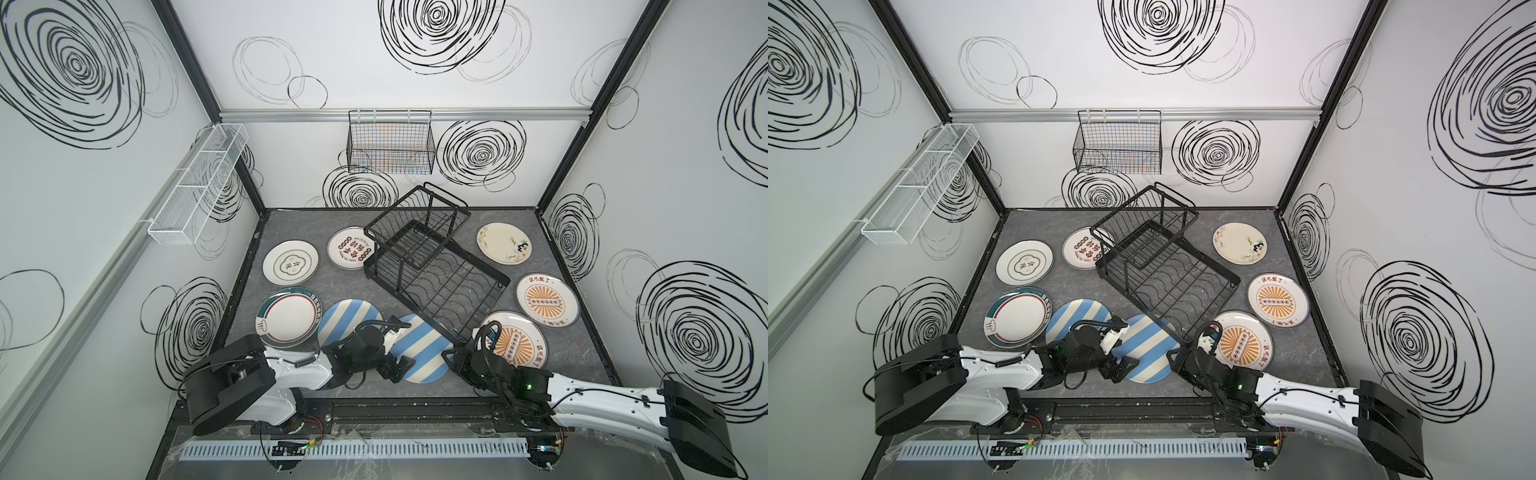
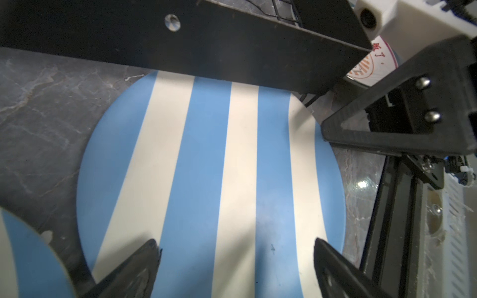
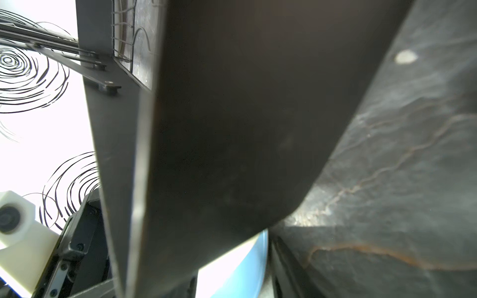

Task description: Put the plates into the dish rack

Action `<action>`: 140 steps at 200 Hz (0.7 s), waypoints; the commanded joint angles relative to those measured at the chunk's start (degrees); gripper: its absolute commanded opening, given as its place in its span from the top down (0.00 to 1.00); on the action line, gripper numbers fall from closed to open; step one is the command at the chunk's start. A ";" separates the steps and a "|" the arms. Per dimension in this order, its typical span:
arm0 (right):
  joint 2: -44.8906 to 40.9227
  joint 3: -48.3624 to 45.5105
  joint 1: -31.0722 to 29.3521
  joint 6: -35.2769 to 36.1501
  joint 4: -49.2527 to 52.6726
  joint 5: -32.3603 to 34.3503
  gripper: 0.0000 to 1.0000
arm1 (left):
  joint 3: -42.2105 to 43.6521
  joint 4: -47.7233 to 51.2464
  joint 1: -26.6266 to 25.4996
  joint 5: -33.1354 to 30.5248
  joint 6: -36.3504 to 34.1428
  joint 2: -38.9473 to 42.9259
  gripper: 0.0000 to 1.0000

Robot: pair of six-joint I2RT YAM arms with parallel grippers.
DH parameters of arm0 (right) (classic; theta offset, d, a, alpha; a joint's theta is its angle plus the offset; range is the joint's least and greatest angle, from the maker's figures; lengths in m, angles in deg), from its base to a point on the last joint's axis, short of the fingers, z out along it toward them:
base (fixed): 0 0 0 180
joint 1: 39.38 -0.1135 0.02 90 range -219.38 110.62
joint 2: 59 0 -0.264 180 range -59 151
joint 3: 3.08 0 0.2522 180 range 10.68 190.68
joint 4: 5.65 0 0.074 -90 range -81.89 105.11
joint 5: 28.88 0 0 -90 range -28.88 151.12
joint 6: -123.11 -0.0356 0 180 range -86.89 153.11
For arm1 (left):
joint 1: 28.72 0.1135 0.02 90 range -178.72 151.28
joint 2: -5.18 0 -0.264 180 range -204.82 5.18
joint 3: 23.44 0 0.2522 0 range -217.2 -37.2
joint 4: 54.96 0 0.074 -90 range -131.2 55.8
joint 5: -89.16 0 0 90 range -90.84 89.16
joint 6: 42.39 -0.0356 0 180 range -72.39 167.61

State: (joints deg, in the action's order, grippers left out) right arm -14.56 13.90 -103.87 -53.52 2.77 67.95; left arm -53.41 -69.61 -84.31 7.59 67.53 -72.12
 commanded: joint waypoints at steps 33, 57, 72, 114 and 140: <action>-1.30 -6.29 -0.30 -8.06 -2.30 -4.67 0.66 | 0.20 0.71 -3.03 2.36 0.29 -0.14 0.04; -3.26 -6.57 -0.70 -8.73 -0.98 -3.90 0.70 | -0.40 1.76 -4.81 2.12 0.29 0.12 0.04; -4.18 -6.95 -0.86 -9.10 -0.84 -4.00 0.70 | -0.58 1.68 -5.54 2.85 0.18 -0.09 0.04; -3.65 -7.51 -1.51 -9.53 -0.96 -3.92 0.61 | -1.88 1.94 -6.80 5.10 -0.65 -1.28 0.04; -1.08 -6.67 -1.52 -9.33 -1.65 -3.74 0.59 | -1.96 2.45 -7.63 6.85 0.02 -0.77 0.04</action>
State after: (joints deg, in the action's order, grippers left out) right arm -17.72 11.15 -105.01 -62.06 0.23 63.79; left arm -54.50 -68.08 -90.98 11.72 67.32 -72.53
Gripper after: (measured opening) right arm 0.408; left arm 0.960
